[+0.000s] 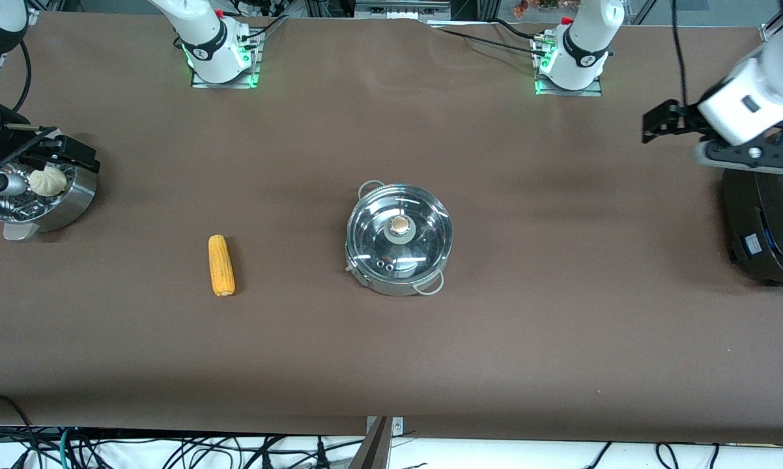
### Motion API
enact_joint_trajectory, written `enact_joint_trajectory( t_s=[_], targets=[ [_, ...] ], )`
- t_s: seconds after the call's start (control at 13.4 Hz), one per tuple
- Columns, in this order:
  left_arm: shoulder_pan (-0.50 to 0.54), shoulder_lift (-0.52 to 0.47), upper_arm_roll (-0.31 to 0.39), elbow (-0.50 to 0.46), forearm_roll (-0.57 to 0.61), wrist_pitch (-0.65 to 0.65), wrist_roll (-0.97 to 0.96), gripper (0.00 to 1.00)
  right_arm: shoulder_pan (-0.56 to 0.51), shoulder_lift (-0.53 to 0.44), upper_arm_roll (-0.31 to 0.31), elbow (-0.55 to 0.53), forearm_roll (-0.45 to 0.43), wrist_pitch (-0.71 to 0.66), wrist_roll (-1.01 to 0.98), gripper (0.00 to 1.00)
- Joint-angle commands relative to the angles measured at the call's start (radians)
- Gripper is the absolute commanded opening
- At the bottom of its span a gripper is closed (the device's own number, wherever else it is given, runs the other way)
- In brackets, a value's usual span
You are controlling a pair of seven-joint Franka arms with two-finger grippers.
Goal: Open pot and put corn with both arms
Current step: 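Reach the left gripper to the lid knob while the right gripper reaches the corn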
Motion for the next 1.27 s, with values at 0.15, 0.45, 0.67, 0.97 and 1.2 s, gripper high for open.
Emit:
enact_joint_trajectory(
  t_s=[0.15, 0.45, 0.67, 0.97, 1.2],
  targets=[
    [-0.169, 0.189, 0.003, 0.137, -0.074, -0.002, -0.031, 1.0, 0.025, 0.064, 0.007, 0.028, 0.0, 0.029, -0.004, 1.0],
    [-0.353, 0.358, 0.001, 0.219, -0.072, 0.24, -0.314, 1.0, 0.042, 0.089, 0.007, 0.027, -0.001, 0.086, -0.01, 1.0],
    [-0.453, 0.483, 0.003, 0.221, -0.071, 0.474, -0.448, 1.0, 0.069, 0.116, 0.007, 0.027, -0.003, 0.078, -0.004, 1.0],
    [-0.5, 0.574, 0.006, 0.221, -0.063, 0.68, -0.453, 1.0, 0.066, 0.19, 0.005, 0.028, 0.003, 0.093, -0.009, 1.0],
    [-0.545, 0.611, 0.015, 0.237, -0.054, 0.694, -0.525, 1.0, 0.062, 0.249, 0.005, 0.027, 0.113, 0.196, -0.01, 1.0]
  ],
)
